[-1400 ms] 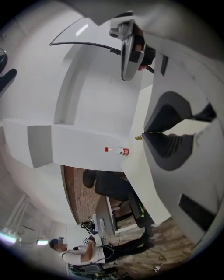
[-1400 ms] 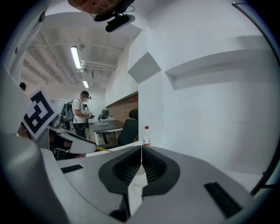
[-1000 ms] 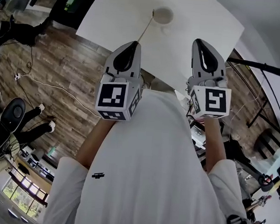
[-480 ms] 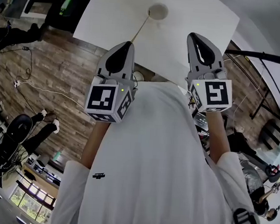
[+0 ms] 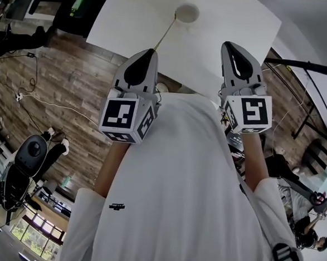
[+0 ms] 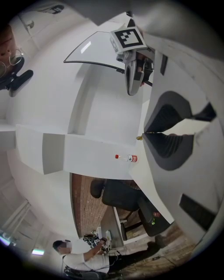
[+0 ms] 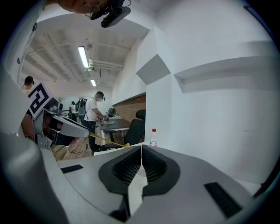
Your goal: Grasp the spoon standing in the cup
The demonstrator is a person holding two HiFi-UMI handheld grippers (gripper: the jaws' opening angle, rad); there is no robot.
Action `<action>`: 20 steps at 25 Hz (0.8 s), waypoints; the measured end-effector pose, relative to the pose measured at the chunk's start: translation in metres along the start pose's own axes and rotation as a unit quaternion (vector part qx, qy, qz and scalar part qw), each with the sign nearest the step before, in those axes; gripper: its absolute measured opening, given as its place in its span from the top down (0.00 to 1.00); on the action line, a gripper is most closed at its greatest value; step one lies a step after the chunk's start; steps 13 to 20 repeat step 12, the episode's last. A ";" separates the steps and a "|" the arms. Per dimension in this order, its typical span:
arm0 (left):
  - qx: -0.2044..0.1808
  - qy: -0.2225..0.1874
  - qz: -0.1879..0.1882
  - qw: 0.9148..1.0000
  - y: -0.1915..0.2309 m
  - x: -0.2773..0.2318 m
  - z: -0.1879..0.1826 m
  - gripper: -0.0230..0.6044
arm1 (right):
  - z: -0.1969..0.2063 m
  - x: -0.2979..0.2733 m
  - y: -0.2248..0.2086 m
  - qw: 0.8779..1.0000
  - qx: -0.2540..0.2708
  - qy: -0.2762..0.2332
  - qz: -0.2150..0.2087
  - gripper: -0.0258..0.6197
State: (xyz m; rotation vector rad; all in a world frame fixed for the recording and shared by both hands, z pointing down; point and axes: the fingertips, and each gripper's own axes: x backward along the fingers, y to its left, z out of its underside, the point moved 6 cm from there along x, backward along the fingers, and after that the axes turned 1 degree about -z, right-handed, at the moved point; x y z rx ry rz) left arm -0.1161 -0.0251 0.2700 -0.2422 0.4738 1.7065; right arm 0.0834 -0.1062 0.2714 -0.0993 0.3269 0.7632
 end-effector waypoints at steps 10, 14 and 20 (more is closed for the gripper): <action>-0.012 0.006 0.016 1.000 0.002 -0.003 -0.001 0.95 | -0.002 0.002 0.008 1.000 -0.007 0.000 0.009 0.95; -0.012 0.006 0.017 1.000 0.003 -0.002 -0.002 0.95 | -0.003 0.003 0.010 1.000 -0.007 0.000 0.010 0.95; -0.012 0.006 0.017 1.000 0.003 -0.002 -0.002 0.95 | -0.003 0.003 0.010 1.000 -0.007 0.000 0.010 0.95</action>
